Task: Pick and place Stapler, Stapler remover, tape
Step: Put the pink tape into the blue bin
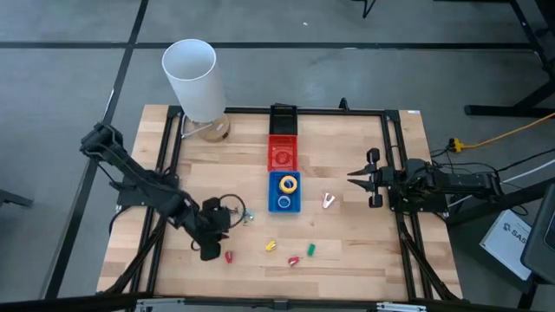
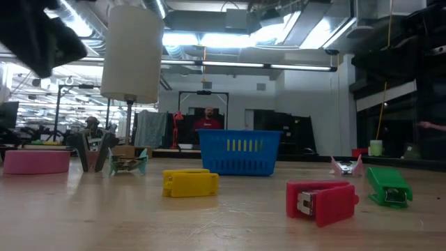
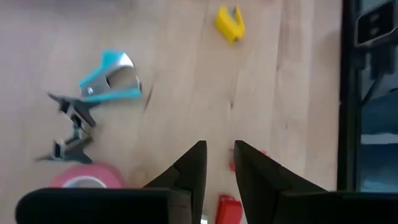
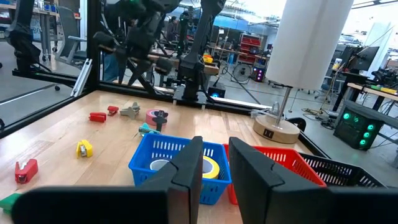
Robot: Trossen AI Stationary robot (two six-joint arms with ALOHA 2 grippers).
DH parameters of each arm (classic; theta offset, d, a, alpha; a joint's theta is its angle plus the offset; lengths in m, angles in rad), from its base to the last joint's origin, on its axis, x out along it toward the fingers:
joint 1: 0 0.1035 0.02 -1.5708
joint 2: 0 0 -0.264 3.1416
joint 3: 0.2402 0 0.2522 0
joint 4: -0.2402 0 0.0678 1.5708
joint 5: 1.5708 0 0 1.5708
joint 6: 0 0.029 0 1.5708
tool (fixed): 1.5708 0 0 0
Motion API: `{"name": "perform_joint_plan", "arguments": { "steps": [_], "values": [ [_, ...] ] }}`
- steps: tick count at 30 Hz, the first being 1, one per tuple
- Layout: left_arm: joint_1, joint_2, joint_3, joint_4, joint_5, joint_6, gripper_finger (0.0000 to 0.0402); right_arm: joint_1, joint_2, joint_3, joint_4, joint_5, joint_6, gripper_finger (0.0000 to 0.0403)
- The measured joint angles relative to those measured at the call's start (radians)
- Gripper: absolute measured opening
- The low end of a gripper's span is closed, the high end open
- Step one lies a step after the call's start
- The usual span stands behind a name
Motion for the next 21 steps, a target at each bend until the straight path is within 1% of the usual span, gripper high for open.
{"name": "perform_joint_plan", "arguments": {
  "steps": [5, 8, 16, 21],
  "values": [
    [-0.035, 0.051, 0.0, -0.001, -0.029, -0.068, 0.0077, 0.0, 0.0, 0.0, 0.0, 0.0, 0.0, 0.0081],
    [-0.043, 0.084, 0.0, -0.001, -0.028, -0.094, 0.0077, 0.0, 0.0, 0.0, 0.0, 0.0, 0.0, 0.0081],
    [-0.042, 0.159, 0.0, -0.006, -0.019, -0.101, 0.0077, 0.0, 0.0, 0.0, 0.0, 0.0, 0.0, 0.0081],
    [-0.037, 0.158, 0.0, -0.083, -0.019, -0.127, 0.0077, 0.0, 0.0, 0.0, 0.0, 0.0, 0.0, 0.0081]
  ]
}}
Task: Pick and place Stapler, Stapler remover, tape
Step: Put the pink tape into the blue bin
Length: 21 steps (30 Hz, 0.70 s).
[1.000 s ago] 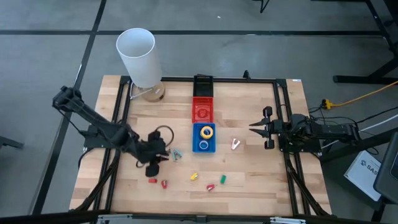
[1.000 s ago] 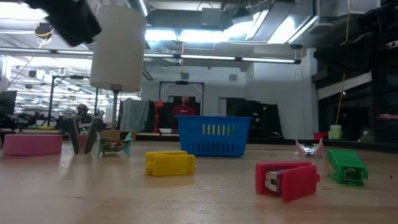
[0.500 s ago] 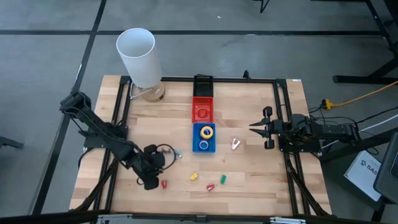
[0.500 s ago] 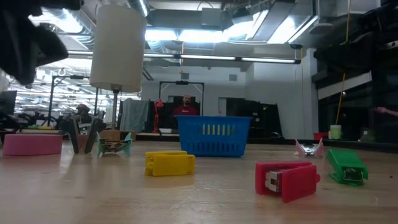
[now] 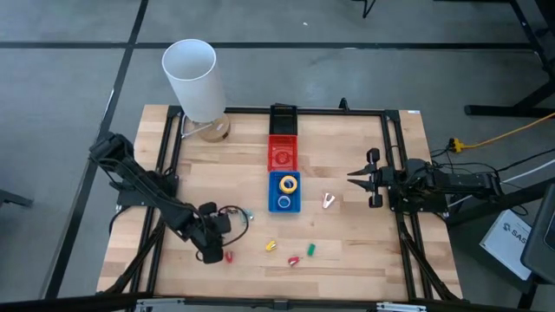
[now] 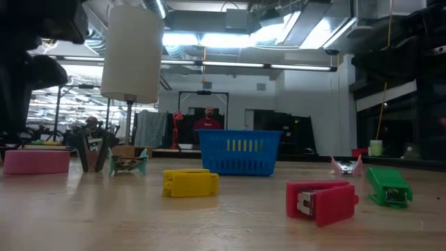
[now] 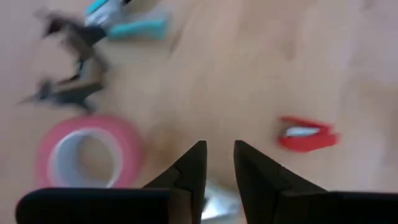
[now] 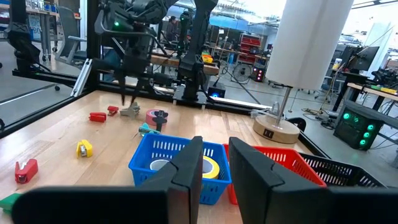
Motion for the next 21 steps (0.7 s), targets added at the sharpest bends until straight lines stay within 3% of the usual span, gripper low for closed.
{"name": "perform_joint_plan", "arguments": {
  "steps": [7, 15, 21],
  "values": [
    [0.037, -0.025, 0.0, -0.16, -0.019, -0.063, 0.0077, 0.0, 0.0, 0.0, 0.0, 0.0, 0.0, 0.0081],
    [0.096, -0.026, -0.02, -0.167, -0.045, -0.062, 0.0082, 0.0, 0.0, 0.0, 0.0, 0.0, 0.0, 0.0081],
    [0.111, -0.026, -0.023, -0.164, -0.025, -0.053, 0.0114, 0.0, 0.0, 0.0, 0.0, 0.0, 0.0, 0.0081]
  ]
}}
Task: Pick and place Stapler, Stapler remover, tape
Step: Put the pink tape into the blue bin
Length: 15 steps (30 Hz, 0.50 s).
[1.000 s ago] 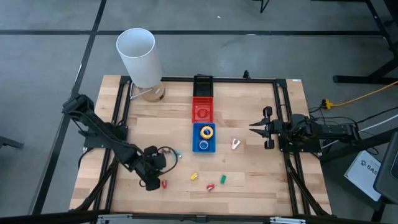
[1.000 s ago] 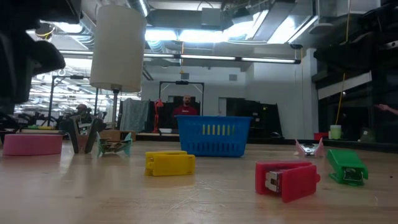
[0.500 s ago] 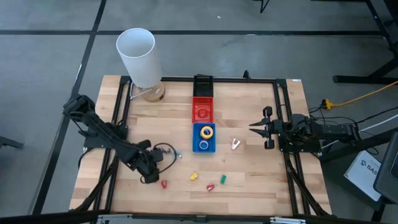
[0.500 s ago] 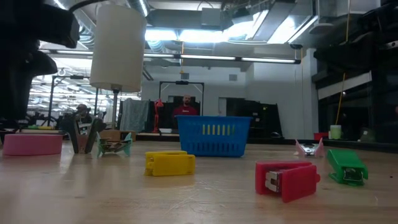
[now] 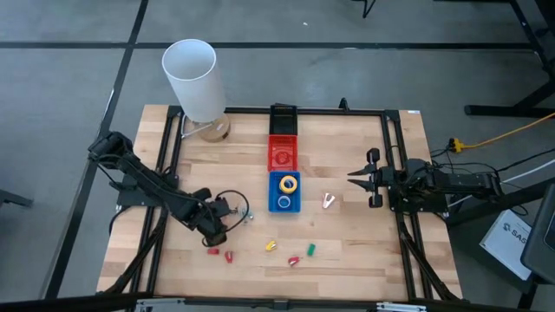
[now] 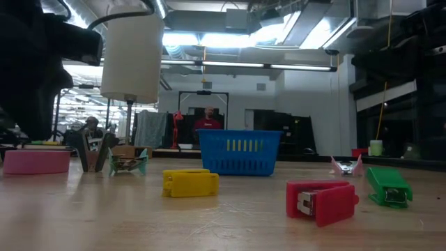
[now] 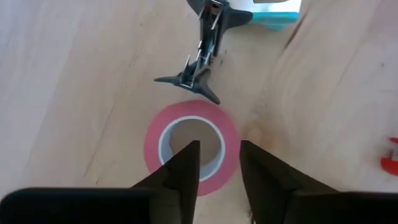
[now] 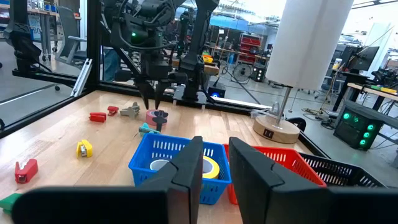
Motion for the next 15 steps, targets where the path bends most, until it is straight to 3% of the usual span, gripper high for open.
{"name": "perform_joint_plan", "arguments": {
  "steps": [6, 15],
  "values": [
    [-0.001, 0.015, 0.0, 0.018, 0.01, 0.001, 0.0146, 0.0, 0.0, 0.0, 0.0, 0.0, 0.0, 0.0081],
    [0.011, 0.077, 0.0, 0.026, -0.017, 0.001, 0.0152, 0.0, 0.0, 0.0, 0.0, 0.0, 0.0, 0.0081]
  ]
}}
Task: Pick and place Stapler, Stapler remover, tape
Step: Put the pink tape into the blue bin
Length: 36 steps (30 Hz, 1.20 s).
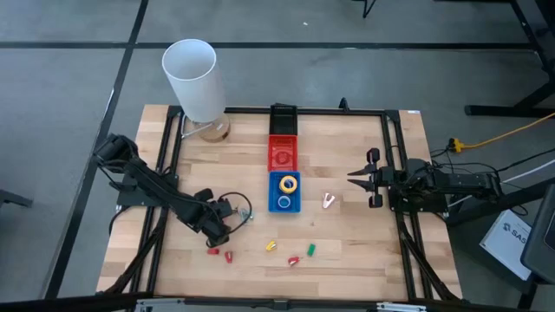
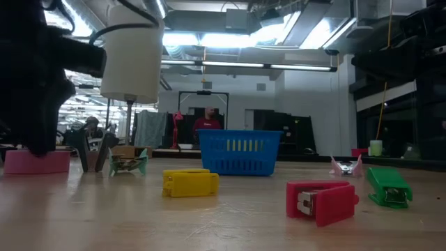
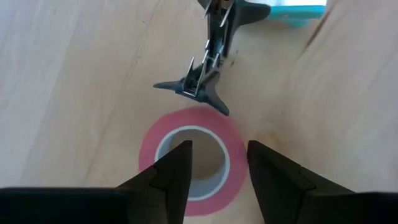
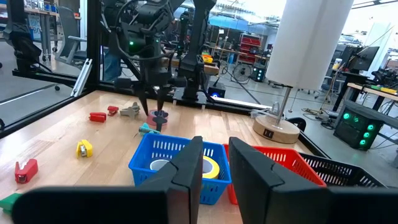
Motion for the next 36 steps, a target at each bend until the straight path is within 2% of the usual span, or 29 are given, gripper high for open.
{"name": "perform_joint_plan", "arguments": {
  "steps": [11, 14, 19, 23, 29, 36],
  "values": [
    [0.001, 0.094, 0.003, 0.056, 0.037, 0.0, 0.0137, 0.0, 0.0, 0.0, 0.0, 0.0, 0.0, 0.0081],
    [0.001, 0.084, 0.0, 0.078, 0.042, 0.0, 0.0108, 0.0, 0.0, 0.0, 0.0, 0.0, 0.0, 0.0081],
    [0.001, 0.034, -0.001, 0.105, 0.049, -0.034, 0.0035, 0.0, 0.0, 0.0, 0.0, 0.0, 0.0, 0.0081],
    [0.001, 0.001, -0.001, 0.132, 0.05, -0.054, 0.0035, 0.0, 0.0, 0.0, 0.0, 0.0, 0.0, 0.0081],
    [0.001, -0.049, -0.001, 0.331, 0.045, -0.005, 0.0035, 0.0, 0.0, 0.0, 0.0, 0.0, 0.0, 0.0081],
    [0.002, -0.059, 0.059, 0.449, -0.055, 0.086, 0.0035, 0.0, 0.0, 0.0, 0.0, 0.0, 0.0, 0.0081]
  ]
}}
